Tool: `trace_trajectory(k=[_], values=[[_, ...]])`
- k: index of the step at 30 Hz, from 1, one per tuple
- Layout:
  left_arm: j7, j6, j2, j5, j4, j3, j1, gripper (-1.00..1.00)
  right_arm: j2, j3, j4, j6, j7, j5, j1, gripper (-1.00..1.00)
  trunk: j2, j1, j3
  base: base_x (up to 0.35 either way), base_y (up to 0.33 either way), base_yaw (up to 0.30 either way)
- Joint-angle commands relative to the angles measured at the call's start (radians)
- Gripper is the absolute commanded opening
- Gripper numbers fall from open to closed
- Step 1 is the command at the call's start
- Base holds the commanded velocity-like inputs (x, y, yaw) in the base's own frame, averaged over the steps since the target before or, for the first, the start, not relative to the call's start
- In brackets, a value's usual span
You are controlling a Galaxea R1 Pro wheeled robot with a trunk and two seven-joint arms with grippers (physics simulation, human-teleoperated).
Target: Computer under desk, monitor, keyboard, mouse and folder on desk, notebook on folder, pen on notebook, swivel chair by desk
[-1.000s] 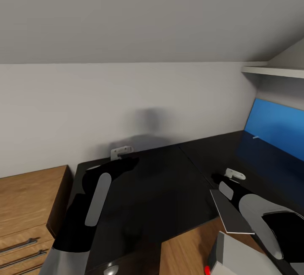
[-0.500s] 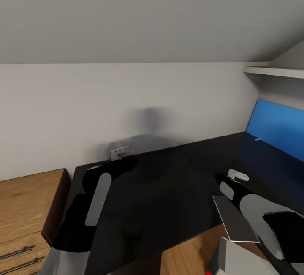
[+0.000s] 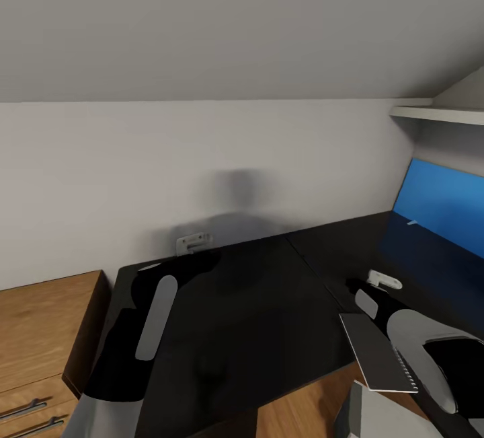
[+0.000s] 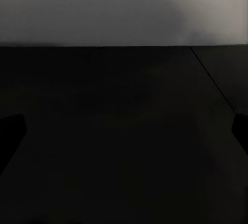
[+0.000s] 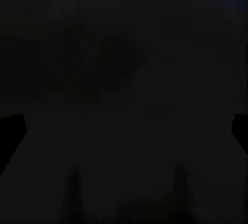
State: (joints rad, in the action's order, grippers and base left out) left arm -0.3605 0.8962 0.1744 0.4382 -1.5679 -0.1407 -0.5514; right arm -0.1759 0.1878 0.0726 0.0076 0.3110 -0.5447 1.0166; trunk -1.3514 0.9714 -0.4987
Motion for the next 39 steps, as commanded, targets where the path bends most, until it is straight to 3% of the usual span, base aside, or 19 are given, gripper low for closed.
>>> trace_trajectory(k=[1, 7, 19, 24, 39], values=[[-0.010, 0.003, 0.000, 0.011, -0.001, 0.000, -0.001, 1.00, -0.005, 0.009, 0.001, 0.021, 0.005, -0.010, 0.000, 1.00, -0.001, 0.000, -0.001, 0.003, 0.000, 0.000], [-0.011, 0.003, 0.000, 0.011, -0.001, 0.001, -0.001, 1.00, -0.022, 0.007, 0.001, 0.071, 0.006, -0.014, 0.000, 1.00, -0.008, 0.004, -0.004, 0.001, 0.000, 0.000], [-0.015, 0.002, 0.000, 0.011, -0.001, 0.001, -0.001, 1.00, -0.025, 0.007, 0.001, 0.081, 0.007, -0.014, 0.000, 1.00, -0.092, 0.050, -0.042, 0.000, 0.000, 0.000], [-0.014, 0.003, 0.000, 0.011, -0.001, 0.001, -0.001, 1.00, -0.025, 0.007, 0.001, 0.081, 0.007, -0.014, 0.001, 1.00, -0.092, 0.050, -0.042, 0.000, 0.000, 0.000], [-0.017, 0.003, 0.000, 0.011, -0.001, 0.001, -0.001, 1.00, -0.024, 0.007, 0.002, 0.080, 0.007, -0.015, 0.000, 1.00, -0.197, 0.107, -0.089, 0.000, 0.000, 0.000]])
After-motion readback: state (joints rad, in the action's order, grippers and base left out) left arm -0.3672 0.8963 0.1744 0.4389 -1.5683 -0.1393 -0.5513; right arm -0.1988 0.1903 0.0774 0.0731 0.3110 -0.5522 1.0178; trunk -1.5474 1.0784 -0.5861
